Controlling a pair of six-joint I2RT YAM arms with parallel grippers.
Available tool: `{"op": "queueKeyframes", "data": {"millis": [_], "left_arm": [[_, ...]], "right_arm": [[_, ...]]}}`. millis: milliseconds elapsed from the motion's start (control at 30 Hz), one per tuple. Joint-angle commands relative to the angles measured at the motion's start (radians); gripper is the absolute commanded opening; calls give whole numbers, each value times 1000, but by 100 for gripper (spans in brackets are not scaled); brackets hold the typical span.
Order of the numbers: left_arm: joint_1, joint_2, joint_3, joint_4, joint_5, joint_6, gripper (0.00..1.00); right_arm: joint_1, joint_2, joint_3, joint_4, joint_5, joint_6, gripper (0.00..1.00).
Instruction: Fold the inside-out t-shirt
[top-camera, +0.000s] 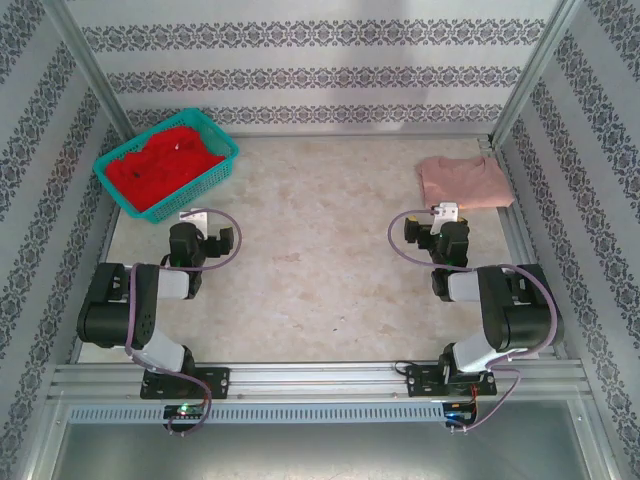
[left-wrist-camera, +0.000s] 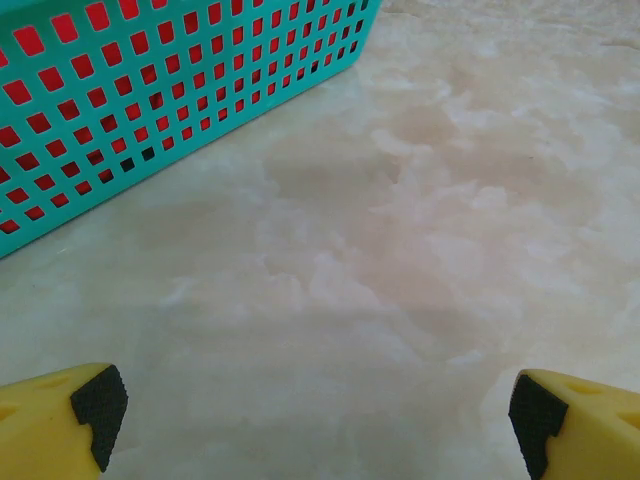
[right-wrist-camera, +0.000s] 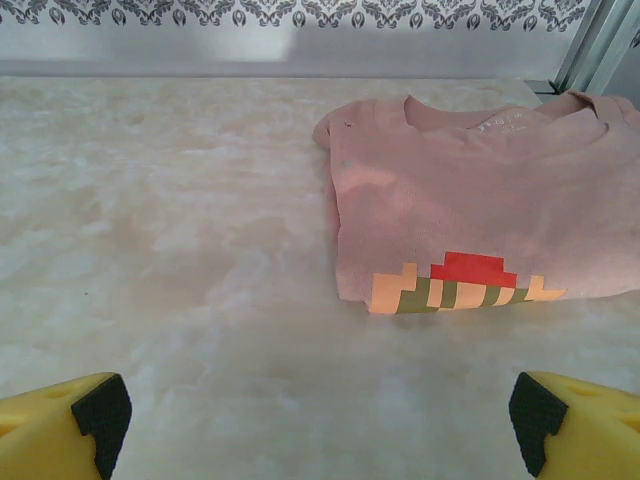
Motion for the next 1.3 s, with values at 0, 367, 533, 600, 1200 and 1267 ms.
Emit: {"op": "queueKeyframes", "data": {"millis": [0,367,533,600,1200,1267], "left_arm": [[-12,-2,10,59,-5,17,100],[-12,0,10,59,-4,17,100],[-12,-2,10,59,-4,17,100],[-12,-1,10,59,-5,17,100],[-15,-515,32,-391,-61,-348,100],[-18,-572,49,-431,-9,-471,100]], "right_arm": [[-3,-12,18,5,-16,5,98],[-5,-11,18,5,-17,7,98],[-5,-10,18,5,-19,6,98],[-5,-10,19,5,-19,8,98],[-11,-459,-59,-248,348,228,98],[-13,-560,-70,-290,329,321,98]]}}
